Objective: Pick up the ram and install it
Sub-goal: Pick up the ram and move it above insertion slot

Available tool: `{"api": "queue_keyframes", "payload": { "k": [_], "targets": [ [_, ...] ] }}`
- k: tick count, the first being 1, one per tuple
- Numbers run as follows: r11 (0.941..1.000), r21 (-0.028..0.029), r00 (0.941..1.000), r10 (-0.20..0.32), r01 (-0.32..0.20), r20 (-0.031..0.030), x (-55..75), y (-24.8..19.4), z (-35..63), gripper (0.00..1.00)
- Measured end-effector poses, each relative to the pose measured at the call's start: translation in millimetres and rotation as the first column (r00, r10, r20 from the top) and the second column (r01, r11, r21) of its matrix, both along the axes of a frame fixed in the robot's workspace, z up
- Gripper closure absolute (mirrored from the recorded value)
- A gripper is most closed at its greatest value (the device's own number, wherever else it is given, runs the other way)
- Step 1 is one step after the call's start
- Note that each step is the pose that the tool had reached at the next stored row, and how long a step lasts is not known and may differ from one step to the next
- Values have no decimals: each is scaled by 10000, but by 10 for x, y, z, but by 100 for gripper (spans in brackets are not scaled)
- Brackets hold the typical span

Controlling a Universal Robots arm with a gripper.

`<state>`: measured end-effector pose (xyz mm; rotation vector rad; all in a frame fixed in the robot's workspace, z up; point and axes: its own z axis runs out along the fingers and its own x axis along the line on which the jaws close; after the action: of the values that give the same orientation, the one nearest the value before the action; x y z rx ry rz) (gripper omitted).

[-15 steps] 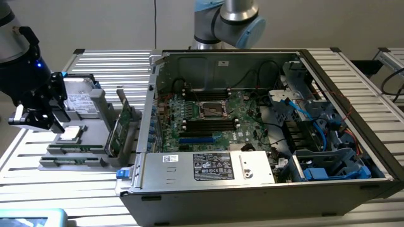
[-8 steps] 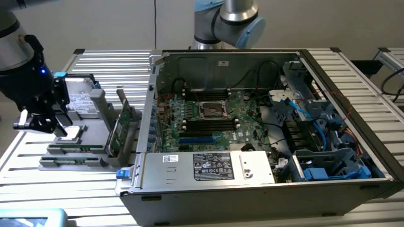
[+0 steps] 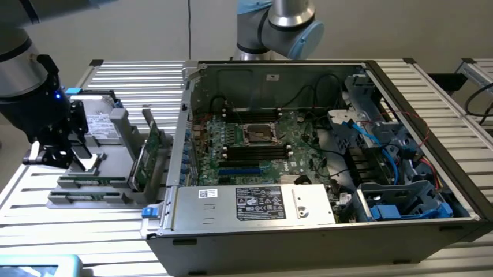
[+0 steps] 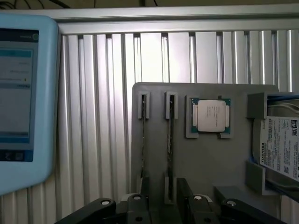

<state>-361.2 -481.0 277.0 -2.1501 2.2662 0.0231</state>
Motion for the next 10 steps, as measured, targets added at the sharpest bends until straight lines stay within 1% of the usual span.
{"api": "queue_keyframes", "payload": {
  "k": [1, 3, 6, 10],
  "targets": [
    [10000, 0, 10000, -8, 8, 0, 0, -5, -18, 63],
    [10000, 0, 10000, -20, 20, -2, 0, -35, -47, 63],
    [10000, 0, 10000, -34, 34, -24, 1, -80, -91, 63],
    [10000, 0, 10000, -58, 58, -29, 7, -96, -164, 63]
  ]
}}
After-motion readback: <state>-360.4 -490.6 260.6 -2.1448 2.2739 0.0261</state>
